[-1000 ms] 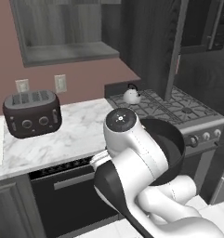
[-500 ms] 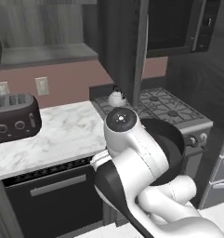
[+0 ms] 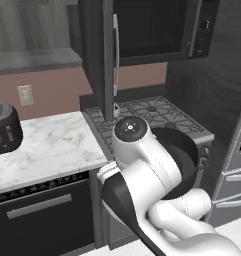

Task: Pick the kettle from the cabinet and place it on a stove burner. Then pick the pot from the counter and place it on another stove burner. Finally, turn both burners on.

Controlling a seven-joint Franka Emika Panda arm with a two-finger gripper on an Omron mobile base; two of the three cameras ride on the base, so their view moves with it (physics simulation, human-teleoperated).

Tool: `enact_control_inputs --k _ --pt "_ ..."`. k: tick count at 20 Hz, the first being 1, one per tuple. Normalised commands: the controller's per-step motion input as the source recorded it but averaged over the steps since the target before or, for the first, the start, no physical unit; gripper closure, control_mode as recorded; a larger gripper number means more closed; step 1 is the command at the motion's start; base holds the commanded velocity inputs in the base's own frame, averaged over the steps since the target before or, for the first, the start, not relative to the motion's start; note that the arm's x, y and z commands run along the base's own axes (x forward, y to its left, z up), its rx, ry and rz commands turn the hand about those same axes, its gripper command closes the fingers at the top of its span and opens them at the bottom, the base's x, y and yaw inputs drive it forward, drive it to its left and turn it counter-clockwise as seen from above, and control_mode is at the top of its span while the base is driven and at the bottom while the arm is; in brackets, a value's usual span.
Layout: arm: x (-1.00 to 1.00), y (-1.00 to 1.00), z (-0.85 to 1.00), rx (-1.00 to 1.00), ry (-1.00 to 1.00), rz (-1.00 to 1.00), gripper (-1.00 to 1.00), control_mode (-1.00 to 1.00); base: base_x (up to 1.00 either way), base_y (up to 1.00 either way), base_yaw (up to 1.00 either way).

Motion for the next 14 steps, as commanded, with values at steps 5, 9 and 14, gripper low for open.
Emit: enact_control_inputs --k 5,9,14 --pt "0.0 0.0 0.0 0.0 0.0 0.0 1.0 1.0 0.0 -0.53 0.01" --pt "0.0 0.0 0.0 0.0 0.0 0.0 1.0 1.0 0.02 -0.49 0.05" --pt "0.0 0.0 0.0 0.0 0.0 0.0 1.0 1.0 0.03 -0.5 0.08"
